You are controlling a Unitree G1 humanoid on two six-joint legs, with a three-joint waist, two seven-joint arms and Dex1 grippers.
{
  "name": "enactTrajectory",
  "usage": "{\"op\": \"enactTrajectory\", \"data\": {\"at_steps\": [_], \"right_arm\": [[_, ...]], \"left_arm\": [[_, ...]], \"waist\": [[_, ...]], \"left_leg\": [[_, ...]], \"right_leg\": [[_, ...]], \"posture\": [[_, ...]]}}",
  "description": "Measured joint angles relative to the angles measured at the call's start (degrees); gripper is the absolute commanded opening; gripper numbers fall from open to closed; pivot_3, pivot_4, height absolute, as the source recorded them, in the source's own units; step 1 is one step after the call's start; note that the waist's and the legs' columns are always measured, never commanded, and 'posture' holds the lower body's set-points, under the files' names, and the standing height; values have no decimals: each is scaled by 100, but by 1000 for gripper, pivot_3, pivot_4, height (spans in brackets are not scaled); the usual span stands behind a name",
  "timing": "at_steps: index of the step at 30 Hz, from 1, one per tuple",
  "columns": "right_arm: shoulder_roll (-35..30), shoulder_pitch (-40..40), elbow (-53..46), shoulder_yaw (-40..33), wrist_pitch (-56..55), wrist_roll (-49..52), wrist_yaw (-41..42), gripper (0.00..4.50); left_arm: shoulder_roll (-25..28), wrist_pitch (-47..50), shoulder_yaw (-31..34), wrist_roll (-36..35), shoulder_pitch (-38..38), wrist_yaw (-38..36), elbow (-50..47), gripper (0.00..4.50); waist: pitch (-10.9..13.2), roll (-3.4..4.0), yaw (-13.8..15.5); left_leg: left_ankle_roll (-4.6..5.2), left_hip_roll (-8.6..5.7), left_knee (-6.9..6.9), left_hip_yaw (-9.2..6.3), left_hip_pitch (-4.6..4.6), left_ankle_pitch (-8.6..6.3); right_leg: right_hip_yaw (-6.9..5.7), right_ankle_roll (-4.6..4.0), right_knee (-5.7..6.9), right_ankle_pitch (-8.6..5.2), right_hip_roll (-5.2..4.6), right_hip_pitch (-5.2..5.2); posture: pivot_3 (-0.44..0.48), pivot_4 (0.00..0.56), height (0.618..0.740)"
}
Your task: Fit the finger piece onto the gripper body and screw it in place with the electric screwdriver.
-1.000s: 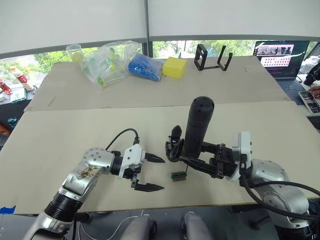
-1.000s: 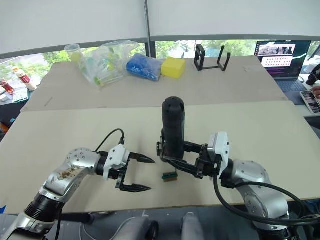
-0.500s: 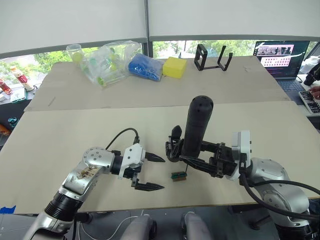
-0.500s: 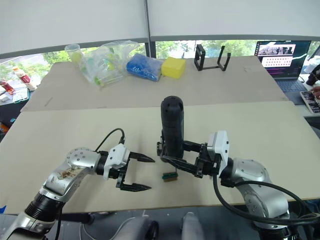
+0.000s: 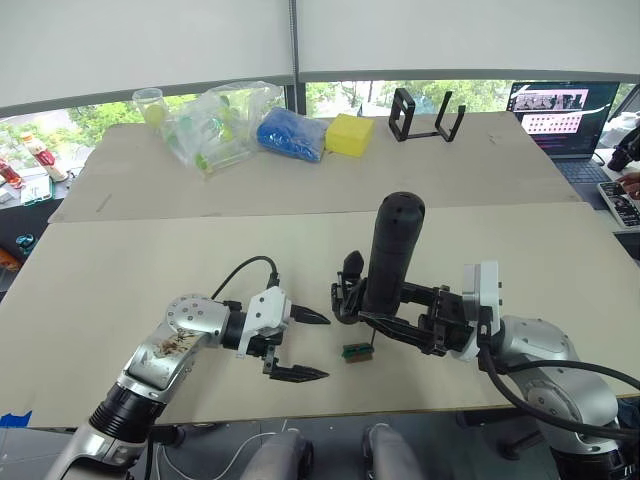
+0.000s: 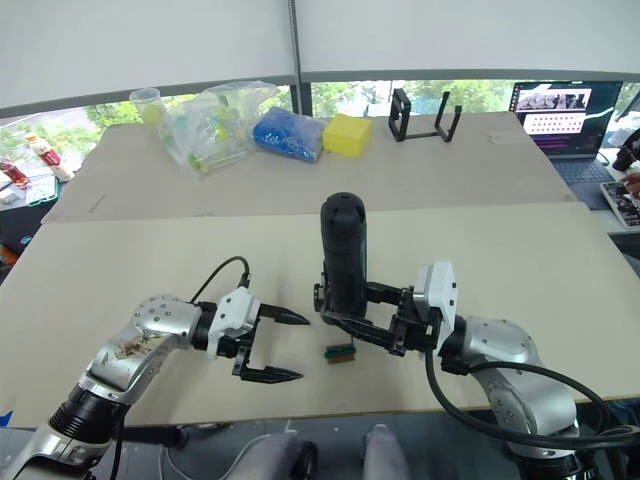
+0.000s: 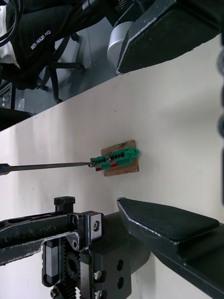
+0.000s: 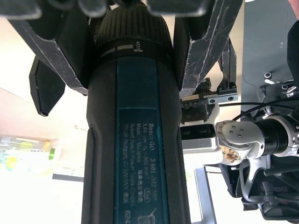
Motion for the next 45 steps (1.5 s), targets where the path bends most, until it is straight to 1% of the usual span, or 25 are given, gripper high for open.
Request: {"op": "enactTrajectory", "data": {"at_steps": [34,45], "right_arm": [[-5,0,35,118,2,30,2,1925],[-113,32,35,117,8,53,52,1925]], "left_arm": [[3,2,1,1,0,12,0,4500],[3,-9,1,4,1,15,0,4500]], "waist": [[0,0,1],[0,0,2]], "left_leg": [[0,0,0,0,0,0],[1,0,0,0,0,0]], "right_leg": [[0,0,-1,0,0,0],[0,0,-2,0,-1,1]], "posture": [[0,150,737],[0,150,737]]}}
